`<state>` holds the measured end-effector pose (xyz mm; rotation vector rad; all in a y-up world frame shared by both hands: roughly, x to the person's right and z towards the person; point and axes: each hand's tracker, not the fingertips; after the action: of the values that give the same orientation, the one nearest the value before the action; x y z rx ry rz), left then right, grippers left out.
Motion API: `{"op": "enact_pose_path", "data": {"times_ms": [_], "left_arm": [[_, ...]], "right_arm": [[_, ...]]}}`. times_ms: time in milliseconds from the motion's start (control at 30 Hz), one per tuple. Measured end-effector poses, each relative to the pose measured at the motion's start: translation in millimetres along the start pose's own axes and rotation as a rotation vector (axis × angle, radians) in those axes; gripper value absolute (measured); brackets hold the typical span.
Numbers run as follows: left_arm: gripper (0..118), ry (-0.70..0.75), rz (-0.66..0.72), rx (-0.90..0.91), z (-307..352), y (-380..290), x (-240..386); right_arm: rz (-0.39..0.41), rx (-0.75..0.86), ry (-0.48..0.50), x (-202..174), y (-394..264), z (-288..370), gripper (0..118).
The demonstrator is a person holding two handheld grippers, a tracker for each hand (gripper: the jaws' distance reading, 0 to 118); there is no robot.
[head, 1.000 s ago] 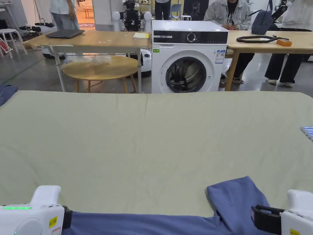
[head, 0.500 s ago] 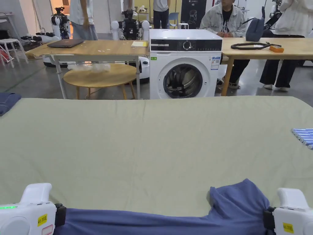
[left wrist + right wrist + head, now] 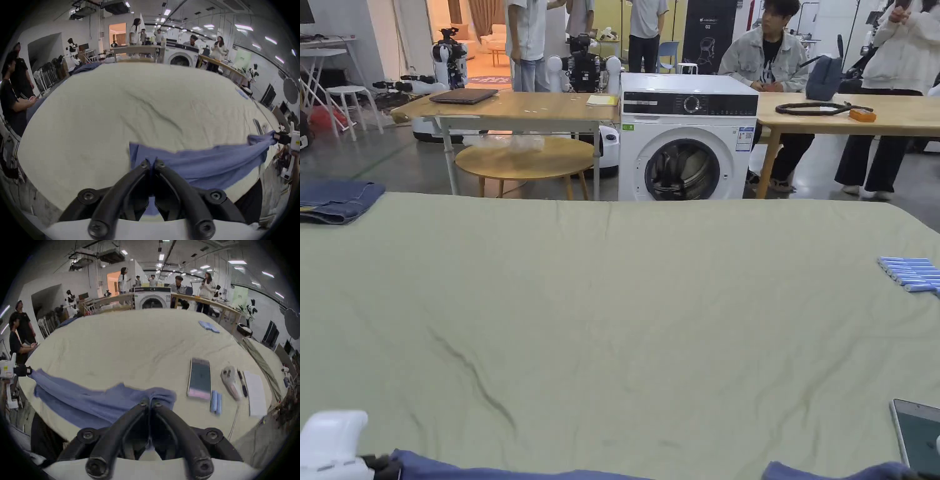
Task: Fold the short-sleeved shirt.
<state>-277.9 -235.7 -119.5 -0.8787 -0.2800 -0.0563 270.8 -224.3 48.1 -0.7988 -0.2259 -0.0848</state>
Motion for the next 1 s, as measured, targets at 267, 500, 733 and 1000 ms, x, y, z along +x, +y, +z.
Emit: {"op": "enact_pose_path", "data": {"times_ms": [267, 500, 733, 1000], "left_arm": [[11, 0.025, 0.011, -0.045, -6, -50, -6], [105, -0.032, 0.087, 0.314, 70, 7, 3], [105, -0.027, -0.063, 0.651, 107, 64, 70], [0, -0.271, 0.021, 0.652, 94, 64, 88]], "right_arm": [[0.055, -0.04, -0.053, -8, -53, -4, 7], [-0.062, 0.345, -0.064, -16, -8, 53, 107], [-0.168, 0.753, -0.008, -77, 54, 81, 107], [-0.068, 0.749, 0.11, -137, 80, 71, 0]]}}
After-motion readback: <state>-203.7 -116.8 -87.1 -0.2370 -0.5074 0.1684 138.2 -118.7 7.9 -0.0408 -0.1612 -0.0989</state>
